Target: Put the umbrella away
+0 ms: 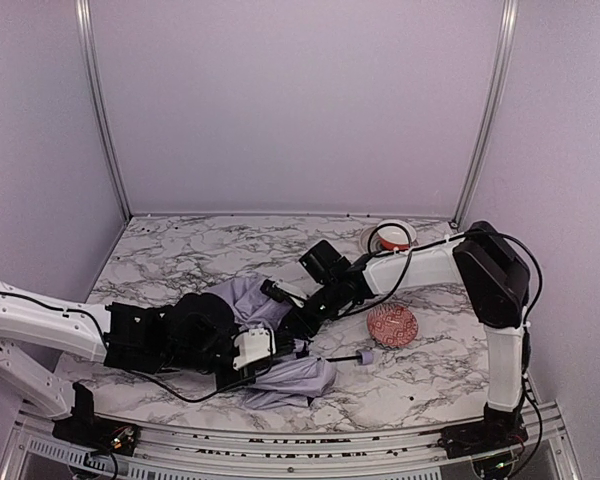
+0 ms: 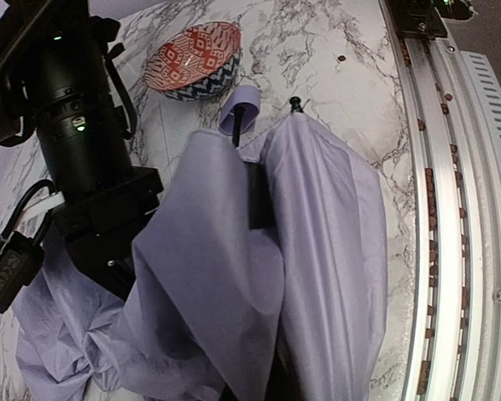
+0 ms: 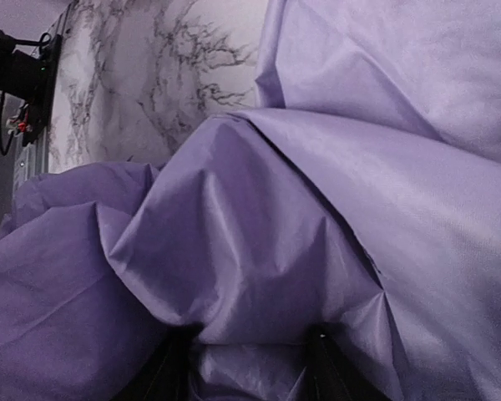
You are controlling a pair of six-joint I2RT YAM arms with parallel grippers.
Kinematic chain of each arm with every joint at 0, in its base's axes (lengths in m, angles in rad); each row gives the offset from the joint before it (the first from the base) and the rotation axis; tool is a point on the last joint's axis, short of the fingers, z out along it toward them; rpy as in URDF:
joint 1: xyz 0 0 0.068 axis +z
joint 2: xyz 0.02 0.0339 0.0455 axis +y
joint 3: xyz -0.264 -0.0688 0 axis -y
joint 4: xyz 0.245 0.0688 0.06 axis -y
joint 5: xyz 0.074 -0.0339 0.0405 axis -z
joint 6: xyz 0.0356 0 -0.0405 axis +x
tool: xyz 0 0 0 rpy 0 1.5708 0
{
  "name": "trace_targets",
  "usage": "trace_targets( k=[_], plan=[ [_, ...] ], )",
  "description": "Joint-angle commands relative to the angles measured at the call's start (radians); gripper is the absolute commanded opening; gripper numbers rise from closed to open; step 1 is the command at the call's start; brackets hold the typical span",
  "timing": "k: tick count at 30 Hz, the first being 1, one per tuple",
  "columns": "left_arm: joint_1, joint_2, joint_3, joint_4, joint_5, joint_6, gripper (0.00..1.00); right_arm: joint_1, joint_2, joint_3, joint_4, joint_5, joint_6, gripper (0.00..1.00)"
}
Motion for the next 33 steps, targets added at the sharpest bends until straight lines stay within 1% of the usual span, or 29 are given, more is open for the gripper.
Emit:
trace_targets(
  k=[1,4,6,8,10,14,16,19,22,26,28,31,33],
  plan=[
    [0.106,0.018,0.043,0.048,0.004,-0.04,0.0,0.009,0.02,-0.047,0.018,-0.22,0.0,0.45],
    [0.164,0.069,0.026,0.048,0.017,-0.048,0.0,0.007,0.011,-0.082,0.053,-0.265,0.01,0.42],
    [0.182,0.113,0.015,0.053,0.049,-0.038,0.0,0.006,0.013,-0.091,0.072,-0.289,0.024,0.41],
    [0.194,0.16,0.016,0.049,0.09,-0.037,0.0,0.007,0.011,-0.09,0.082,-0.283,0.037,0.41],
    [0.197,0.191,0.019,0.035,0.137,-0.038,0.0,-0.041,-0.009,-0.098,0.102,-0.253,0.063,0.42],
    [0.197,0.198,-0.021,0.059,0.212,-0.045,0.0,-0.102,-0.119,-0.165,0.2,-0.199,0.151,0.5],
    [0.201,0.199,-0.034,0.073,0.226,-0.05,0.0,-0.132,-0.183,-0.205,0.234,-0.17,0.174,0.52],
    [0.208,0.205,-0.068,0.098,0.247,-0.056,0.0,-0.162,-0.283,-0.251,0.239,-0.118,0.149,0.54],
    [0.221,0.213,-0.077,0.119,0.278,-0.057,0.01,-0.165,-0.352,-0.296,0.249,-0.112,0.089,0.57],
    [0.231,0.223,-0.073,0.134,0.304,-0.057,0.04,-0.164,-0.406,-0.376,0.342,-0.177,0.073,0.59],
    [0.234,0.224,-0.071,0.136,0.312,-0.061,0.06,-0.153,-0.415,-0.397,0.386,-0.203,0.078,0.62],
    [0.235,0.221,-0.07,0.139,0.307,-0.071,0.09,-0.092,-0.396,-0.382,0.36,-0.173,0.025,0.64],
    [0.236,0.216,-0.07,0.144,0.296,-0.08,0.11,-0.044,-0.38,-0.381,0.355,-0.19,-0.014,0.66]
  ],
)
